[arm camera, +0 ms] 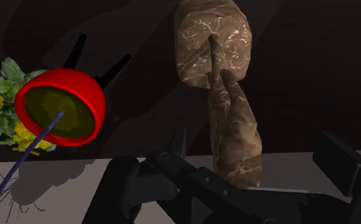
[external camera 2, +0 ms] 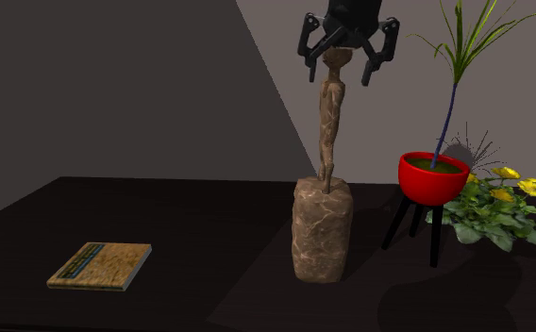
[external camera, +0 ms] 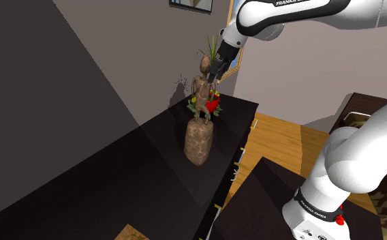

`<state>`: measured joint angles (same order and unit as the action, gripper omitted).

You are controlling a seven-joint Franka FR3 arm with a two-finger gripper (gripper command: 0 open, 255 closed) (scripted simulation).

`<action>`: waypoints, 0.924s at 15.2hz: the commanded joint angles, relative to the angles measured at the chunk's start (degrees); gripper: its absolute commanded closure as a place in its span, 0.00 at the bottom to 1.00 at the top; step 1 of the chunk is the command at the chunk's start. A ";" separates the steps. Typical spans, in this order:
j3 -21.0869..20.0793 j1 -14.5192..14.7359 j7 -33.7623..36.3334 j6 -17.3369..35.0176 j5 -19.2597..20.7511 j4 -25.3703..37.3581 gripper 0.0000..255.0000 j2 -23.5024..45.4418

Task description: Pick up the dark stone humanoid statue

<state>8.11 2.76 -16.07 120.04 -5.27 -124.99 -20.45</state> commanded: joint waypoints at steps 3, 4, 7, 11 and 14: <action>0.14 0.04 -0.51 3.07 -0.24 -2.47 0.00 0.45; 0.16 0.05 -0.63 3.85 -0.30 -3.15 0.00 0.55; 0.12 0.10 -0.60 4.28 -0.35 -3.45 1.00 0.69; 0.11 0.11 -0.59 4.28 -0.36 -3.38 1.00 0.75; 0.11 0.10 -0.59 4.28 -0.35 -3.41 1.00 0.72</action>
<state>8.22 2.86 -16.67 124.32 -5.61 -128.36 -19.76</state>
